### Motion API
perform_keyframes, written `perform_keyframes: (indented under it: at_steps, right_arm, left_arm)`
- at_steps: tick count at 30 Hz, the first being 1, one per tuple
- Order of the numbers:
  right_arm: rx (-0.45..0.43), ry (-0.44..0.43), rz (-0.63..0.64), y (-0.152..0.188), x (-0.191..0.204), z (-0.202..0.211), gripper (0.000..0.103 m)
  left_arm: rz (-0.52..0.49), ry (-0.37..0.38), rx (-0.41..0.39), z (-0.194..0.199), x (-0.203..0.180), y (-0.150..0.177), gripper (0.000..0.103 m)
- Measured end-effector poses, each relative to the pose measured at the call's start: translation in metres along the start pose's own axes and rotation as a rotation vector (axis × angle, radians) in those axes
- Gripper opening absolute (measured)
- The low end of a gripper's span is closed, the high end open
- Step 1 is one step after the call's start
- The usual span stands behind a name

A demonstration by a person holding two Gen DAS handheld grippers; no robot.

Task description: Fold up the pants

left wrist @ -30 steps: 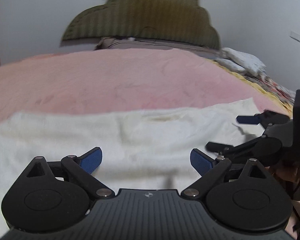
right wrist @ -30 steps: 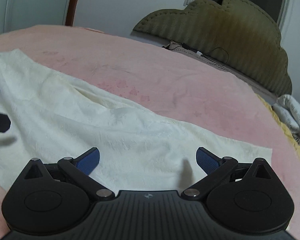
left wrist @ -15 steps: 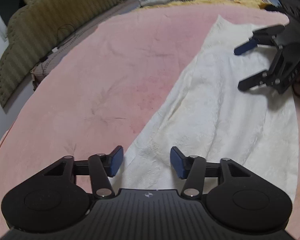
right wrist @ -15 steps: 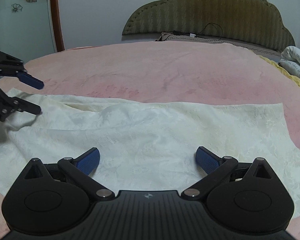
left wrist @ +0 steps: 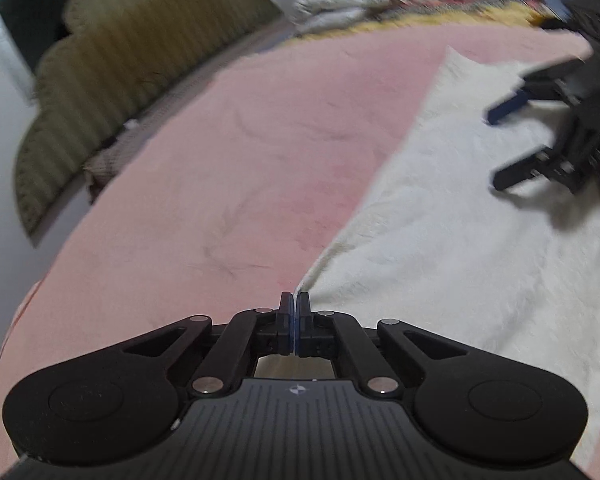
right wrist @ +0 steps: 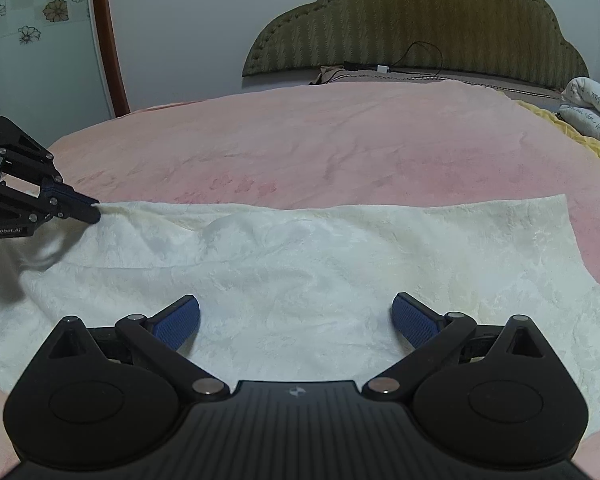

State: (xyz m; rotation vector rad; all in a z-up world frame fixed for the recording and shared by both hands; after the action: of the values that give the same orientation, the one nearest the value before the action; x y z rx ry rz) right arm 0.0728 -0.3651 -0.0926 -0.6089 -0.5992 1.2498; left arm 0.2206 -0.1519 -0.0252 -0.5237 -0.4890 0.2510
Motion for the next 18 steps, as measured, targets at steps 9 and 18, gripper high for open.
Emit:
perform_keyframes:
  at_steps: [9, 18]
  right_arm:
    - [-0.001, 0.028, -0.032, 0.000, -0.006, -0.002, 0.103]
    - [0.024, 0.045, -0.005, 0.001, -0.004, -0.008, 0.103]
  left_arm:
    - [0.053, -0.060, 0.041, -0.025, -0.006, 0.001, 0.024]
    - [-0.011, 0.038, -0.024, 0.008, -0.048, 0.000, 0.082]
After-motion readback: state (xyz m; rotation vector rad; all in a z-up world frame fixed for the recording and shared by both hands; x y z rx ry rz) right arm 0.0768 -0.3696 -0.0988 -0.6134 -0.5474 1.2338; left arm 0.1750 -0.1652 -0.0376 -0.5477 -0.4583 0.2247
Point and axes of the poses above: each gripper's, at about its wrist camera, not at the fingertips, and z roughly against the way its jaws point, x to its left, y to its underside, the point moved 3 cm from there along -z, roughly the way its jaws point, and after that the axes turned 10 degrees about x, right-handed, at the moved point
